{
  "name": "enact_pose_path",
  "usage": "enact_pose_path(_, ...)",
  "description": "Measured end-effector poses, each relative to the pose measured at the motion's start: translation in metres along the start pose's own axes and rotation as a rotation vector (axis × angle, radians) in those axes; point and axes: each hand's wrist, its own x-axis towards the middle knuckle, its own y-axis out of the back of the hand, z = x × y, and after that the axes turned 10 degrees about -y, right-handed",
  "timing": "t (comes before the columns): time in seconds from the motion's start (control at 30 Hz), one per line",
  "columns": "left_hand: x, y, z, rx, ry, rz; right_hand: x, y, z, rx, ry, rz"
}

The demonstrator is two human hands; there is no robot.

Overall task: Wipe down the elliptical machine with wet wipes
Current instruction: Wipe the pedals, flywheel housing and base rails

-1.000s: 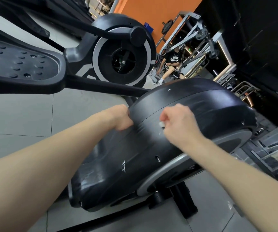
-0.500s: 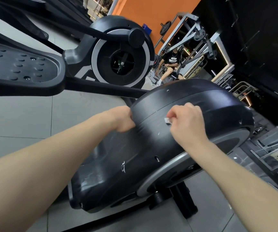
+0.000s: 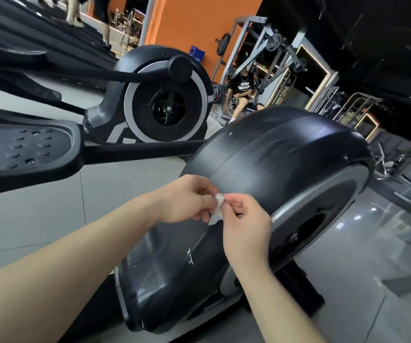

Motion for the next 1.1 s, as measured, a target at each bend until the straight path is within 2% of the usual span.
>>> enact_pose_path(0.17,0.001,-0.008,-0.009,0.106,-0.095,0.126,0.014,0.013,-0.014,0.014,-0.055,-0.043)
enact_pose_path(0.33,0.014,-0.023,-0.013,0.135,-0.079,0.332,0.033,0.048,-0.027,0.239,-0.101,0.173)
enact_pose_path(0.4,0.020,-0.035,-0.011,0.089,-0.110,0.345,0.031,0.053,-0.024,0.234,-0.109,0.168)
enact_pose_path(0.57,0.027,-0.057,-0.008,0.178,-0.122,0.449,0.024,0.059,-0.008,0.170,-0.118,0.120)
enact_pose_path(0.7,0.021,-0.068,-0.012,0.026,-0.131,0.480,0.024,0.059,0.001,0.168,-0.123,0.115)
enact_pose_path(0.93,0.001,-0.071,-0.043,-0.085,0.075,0.530,0.022,0.058,0.003,0.187,-0.134,0.104)
enact_pose_path(1.1,0.022,-0.067,-0.013,-0.048,-0.024,0.556,0.026,0.057,0.000,0.179,-0.133,0.114)
